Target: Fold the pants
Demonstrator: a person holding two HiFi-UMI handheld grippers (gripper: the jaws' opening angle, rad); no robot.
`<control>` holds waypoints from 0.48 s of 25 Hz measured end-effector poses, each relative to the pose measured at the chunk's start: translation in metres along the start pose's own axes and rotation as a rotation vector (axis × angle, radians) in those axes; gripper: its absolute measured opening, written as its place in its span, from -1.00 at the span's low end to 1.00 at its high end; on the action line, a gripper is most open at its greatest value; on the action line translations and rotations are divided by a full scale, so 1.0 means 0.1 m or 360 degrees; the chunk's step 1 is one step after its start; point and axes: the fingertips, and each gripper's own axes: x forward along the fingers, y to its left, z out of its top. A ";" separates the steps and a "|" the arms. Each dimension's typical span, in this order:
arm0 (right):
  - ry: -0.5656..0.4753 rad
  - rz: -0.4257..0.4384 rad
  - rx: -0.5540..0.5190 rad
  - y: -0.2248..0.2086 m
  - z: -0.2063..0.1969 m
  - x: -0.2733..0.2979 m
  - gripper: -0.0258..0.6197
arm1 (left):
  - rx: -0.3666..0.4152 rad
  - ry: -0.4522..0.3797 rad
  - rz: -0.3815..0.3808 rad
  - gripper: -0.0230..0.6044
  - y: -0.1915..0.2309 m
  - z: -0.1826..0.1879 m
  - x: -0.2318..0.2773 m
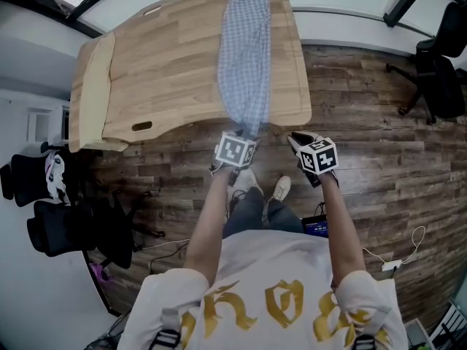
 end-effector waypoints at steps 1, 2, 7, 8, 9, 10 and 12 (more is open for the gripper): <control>-0.0002 0.0030 -0.0001 0.05 0.00 0.04 -0.66 | -0.0011 0.0006 0.0018 -0.12 0.09 -0.03 -0.01; -0.0005 0.0064 0.0002 0.12 0.00 0.09 -0.64 | -0.0027 0.0007 0.0034 -0.12 0.19 -0.07 -0.03; -0.0069 0.0209 0.0037 0.45 0.10 0.32 -0.48 | -0.0169 -0.0026 0.0112 -0.12 0.66 -0.23 -0.18; -0.0090 0.0234 0.0053 0.52 0.14 0.37 -0.39 | -0.0177 -0.0010 0.0130 -0.12 0.74 -0.29 -0.19; -0.0106 0.0260 0.0063 0.62 0.17 0.43 -0.28 | -0.0177 0.0010 0.0147 -0.12 0.80 -0.35 -0.19; -0.0114 0.0283 0.0065 0.73 0.19 0.50 -0.14 | -0.0171 0.0028 0.0159 -0.12 0.86 -0.41 -0.16; -0.0107 0.0284 0.0032 0.92 0.18 0.67 0.00 | -0.0158 0.0045 0.0167 -0.12 0.95 -0.49 -0.08</control>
